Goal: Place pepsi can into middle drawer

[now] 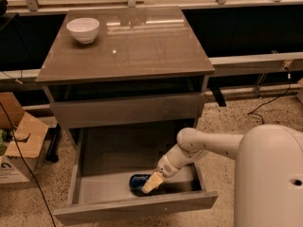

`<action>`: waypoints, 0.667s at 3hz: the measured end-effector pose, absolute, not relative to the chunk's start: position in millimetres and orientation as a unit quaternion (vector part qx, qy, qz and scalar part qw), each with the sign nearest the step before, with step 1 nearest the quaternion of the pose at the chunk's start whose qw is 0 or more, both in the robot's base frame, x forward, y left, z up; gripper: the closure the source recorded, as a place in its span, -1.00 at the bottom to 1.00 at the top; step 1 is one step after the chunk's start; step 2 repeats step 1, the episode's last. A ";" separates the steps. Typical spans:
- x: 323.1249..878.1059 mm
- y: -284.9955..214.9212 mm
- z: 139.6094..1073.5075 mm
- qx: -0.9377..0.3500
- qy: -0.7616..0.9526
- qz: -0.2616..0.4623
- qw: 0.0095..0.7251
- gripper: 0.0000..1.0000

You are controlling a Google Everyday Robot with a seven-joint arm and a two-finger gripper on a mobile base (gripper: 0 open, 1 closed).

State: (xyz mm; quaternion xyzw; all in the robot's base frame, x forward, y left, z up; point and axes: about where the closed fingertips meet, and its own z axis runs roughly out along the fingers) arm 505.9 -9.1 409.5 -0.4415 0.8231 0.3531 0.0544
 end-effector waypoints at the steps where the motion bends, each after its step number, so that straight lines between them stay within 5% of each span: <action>1: 506.0 -9.1 409.7 -0.442 0.823 0.353 0.055 -1.00; 2: 506.0 -9.1 409.7 -0.442 0.823 0.353 0.055 -1.00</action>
Offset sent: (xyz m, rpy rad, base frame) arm 0.0000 0.0000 0.0000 0.0000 0.0000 0.0000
